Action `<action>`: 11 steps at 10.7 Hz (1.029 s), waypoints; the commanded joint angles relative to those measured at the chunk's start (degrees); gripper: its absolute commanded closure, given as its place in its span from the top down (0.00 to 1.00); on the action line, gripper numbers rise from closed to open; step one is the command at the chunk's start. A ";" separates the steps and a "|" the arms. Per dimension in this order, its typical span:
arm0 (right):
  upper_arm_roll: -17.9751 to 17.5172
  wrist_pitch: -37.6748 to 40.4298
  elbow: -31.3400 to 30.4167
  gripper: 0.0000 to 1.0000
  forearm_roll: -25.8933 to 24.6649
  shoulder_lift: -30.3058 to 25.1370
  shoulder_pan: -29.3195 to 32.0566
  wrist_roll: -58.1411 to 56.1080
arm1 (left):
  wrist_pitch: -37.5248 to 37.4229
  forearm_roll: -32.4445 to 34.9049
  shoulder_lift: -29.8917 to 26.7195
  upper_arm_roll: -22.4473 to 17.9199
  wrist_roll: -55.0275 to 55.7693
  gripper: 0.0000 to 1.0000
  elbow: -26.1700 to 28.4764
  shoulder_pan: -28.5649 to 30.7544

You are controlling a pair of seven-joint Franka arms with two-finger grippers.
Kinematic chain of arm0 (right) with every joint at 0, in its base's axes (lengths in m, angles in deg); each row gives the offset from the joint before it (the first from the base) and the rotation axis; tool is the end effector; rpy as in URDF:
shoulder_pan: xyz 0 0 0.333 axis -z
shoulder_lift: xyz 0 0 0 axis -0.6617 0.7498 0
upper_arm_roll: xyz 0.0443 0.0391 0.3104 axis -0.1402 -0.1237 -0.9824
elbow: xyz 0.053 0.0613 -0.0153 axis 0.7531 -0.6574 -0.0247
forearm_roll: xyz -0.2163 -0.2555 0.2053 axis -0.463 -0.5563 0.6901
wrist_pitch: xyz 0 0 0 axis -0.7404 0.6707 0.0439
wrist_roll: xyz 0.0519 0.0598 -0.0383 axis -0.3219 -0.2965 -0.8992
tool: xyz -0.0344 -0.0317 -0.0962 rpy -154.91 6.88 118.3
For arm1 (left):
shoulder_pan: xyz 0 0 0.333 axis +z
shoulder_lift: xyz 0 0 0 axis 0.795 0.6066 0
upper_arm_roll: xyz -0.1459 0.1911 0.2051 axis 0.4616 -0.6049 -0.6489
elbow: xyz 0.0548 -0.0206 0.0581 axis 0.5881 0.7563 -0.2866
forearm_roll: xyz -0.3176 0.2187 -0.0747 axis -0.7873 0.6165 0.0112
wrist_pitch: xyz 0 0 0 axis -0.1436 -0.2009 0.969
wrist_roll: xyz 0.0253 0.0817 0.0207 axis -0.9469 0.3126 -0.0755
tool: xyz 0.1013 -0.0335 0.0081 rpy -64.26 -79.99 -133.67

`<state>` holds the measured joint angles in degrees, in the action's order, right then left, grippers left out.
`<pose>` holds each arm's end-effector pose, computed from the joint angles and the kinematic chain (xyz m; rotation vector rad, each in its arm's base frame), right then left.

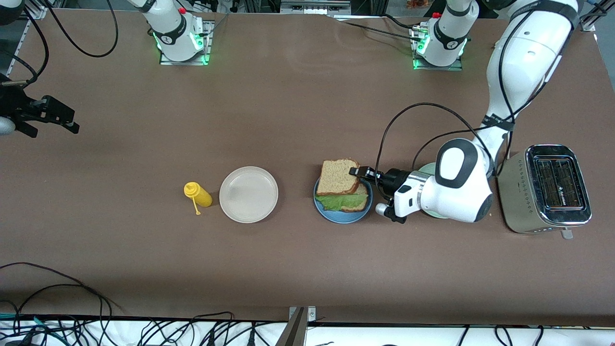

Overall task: Make sandwich in blue plate with both arms
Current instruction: 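Carry the toast over the blue plate and lower it onto the lettuce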

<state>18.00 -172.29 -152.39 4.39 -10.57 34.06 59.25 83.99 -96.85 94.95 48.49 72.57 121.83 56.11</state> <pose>0.5694 -0.0257 0.5940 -3.0947 -0.1535 -0.1311 0.6578 -0.2578 0.2822 2.1703 -0.2885 -0.4368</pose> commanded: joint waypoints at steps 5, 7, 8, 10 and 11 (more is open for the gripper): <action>0.31 0.21 1.05 1.00 -0.67 0.32 -0.36 0.59 | 0.56 -3.08 5.56 -2.36 -17.02 0.00 -1.20 1.03; 0.31 0.30 1.05 1.00 -0.67 0.32 -0.36 0.68 | 1.78 -2.99 6.09 -2.54 -18.99 0.00 -1.11 1.20; 0.31 0.30 1.05 1.00 -0.67 0.32 -0.36 0.77 | 2.75 -3.08 6.53 -2.54 -20.03 0.01 -1.11 1.29; 0.31 0.30 1.05 1.00 -0.67 0.32 -0.36 0.85 | 4.25 -3.17 7.76 -2.54 -20.13 0.66 -1.20 1.21; 0.31 0.30 1.05 1.00 -0.58 0.32 -0.36 0.85 | 4.34 -2.99 7.59 -2.54 -20.57 1.00 -1.20 1.55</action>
<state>18.00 -172.35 -152.34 4.39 -10.53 34.06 59.29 87.45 -97.70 101.48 45.90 54.29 121.78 57.45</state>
